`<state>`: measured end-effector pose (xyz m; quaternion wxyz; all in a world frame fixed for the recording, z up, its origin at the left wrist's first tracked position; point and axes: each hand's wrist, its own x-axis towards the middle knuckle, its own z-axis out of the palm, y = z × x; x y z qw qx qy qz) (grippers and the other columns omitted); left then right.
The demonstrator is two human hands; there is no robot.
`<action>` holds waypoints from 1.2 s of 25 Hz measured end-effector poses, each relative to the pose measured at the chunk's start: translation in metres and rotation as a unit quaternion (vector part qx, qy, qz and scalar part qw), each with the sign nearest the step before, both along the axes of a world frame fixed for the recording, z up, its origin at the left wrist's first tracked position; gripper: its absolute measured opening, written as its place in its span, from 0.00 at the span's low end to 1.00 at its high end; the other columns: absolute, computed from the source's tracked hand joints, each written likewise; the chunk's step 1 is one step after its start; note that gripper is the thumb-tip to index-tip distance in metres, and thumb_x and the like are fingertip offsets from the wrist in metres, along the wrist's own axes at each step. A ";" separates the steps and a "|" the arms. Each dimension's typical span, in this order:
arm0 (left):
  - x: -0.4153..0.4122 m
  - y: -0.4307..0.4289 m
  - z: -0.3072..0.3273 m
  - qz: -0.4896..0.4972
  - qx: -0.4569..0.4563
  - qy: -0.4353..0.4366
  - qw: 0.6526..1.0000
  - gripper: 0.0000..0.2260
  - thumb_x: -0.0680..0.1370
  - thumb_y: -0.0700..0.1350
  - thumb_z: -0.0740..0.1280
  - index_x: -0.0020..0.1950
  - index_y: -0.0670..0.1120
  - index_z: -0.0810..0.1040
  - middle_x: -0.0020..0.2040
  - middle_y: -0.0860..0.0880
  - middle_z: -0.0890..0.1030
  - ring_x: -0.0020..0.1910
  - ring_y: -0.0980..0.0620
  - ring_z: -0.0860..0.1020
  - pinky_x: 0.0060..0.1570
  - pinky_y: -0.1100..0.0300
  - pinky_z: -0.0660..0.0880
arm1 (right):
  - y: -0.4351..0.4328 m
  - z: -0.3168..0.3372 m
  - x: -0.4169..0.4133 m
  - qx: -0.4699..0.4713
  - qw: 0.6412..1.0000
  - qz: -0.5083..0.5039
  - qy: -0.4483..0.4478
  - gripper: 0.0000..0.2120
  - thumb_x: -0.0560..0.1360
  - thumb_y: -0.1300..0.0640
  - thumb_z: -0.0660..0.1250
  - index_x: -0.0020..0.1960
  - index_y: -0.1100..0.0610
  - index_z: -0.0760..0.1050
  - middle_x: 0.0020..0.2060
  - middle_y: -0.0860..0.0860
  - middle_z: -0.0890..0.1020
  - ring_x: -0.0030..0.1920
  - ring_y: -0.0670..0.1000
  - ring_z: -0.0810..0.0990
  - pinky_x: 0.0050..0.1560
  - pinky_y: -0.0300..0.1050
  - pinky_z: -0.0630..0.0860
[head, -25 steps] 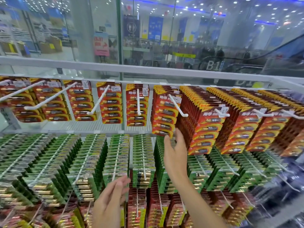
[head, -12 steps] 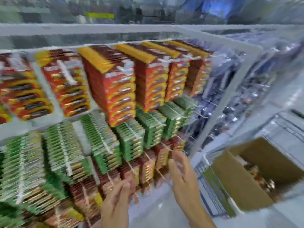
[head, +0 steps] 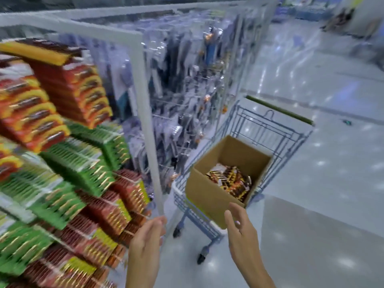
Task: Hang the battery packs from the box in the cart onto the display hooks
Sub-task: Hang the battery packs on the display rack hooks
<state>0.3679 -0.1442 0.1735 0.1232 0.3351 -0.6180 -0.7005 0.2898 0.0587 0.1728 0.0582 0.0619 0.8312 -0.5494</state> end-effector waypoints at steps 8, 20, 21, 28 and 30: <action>-0.111 0.075 -0.011 -0.093 0.019 -0.055 0.994 0.08 0.85 0.45 0.65 0.53 0.47 0.84 0.46 0.50 0.85 0.47 0.48 0.80 0.48 0.55 0.75 | 0.082 -0.023 -0.068 -0.030 0.995 -0.081 -0.053 0.14 0.85 0.47 0.60 0.69 0.47 0.73 0.61 0.43 0.78 0.58 0.44 0.77 0.58 0.41 0.70; -0.361 0.080 -0.091 -0.241 -0.004 -0.159 0.957 0.09 0.86 0.49 0.62 0.59 0.52 0.81 0.56 0.52 0.84 0.55 0.52 0.83 0.59 0.53 0.79 | 0.074 -0.060 -0.196 -0.008 0.977 -0.161 -0.138 0.12 0.85 0.49 0.61 0.66 0.47 0.75 0.61 0.42 0.80 0.56 0.34 0.75 0.51 0.35 0.71; -0.384 0.081 -0.106 -0.251 -0.016 -0.181 0.951 0.08 0.85 0.51 0.62 0.56 0.54 0.81 0.54 0.52 0.84 0.54 0.52 0.82 0.60 0.50 0.79 | 0.072 -0.060 -0.205 -0.010 0.975 -0.170 -0.143 0.11 0.84 0.49 0.61 0.66 0.47 0.75 0.60 0.41 0.80 0.57 0.35 0.76 0.51 0.33 0.71; -0.500 0.100 -0.211 -0.273 -0.092 -0.368 0.884 0.18 0.83 0.48 0.60 0.58 0.36 0.81 0.57 0.40 0.83 0.49 0.43 0.80 0.48 0.54 0.73 | 0.068 -0.082 -0.252 -0.029 0.958 -0.205 -0.200 0.16 0.81 0.46 0.63 0.67 0.48 0.75 0.62 0.43 0.81 0.60 0.40 0.77 0.55 0.32 0.71; -0.520 0.110 -0.237 -0.249 -0.085 -0.410 0.873 0.22 0.83 0.50 0.63 0.67 0.34 0.77 0.66 0.40 0.80 0.62 0.38 0.79 0.61 0.52 0.75 | 0.068 -0.090 -0.262 -0.041 0.951 -0.213 -0.222 0.17 0.78 0.45 0.64 0.65 0.47 0.76 0.61 0.42 0.81 0.60 0.40 0.78 0.57 0.36 0.72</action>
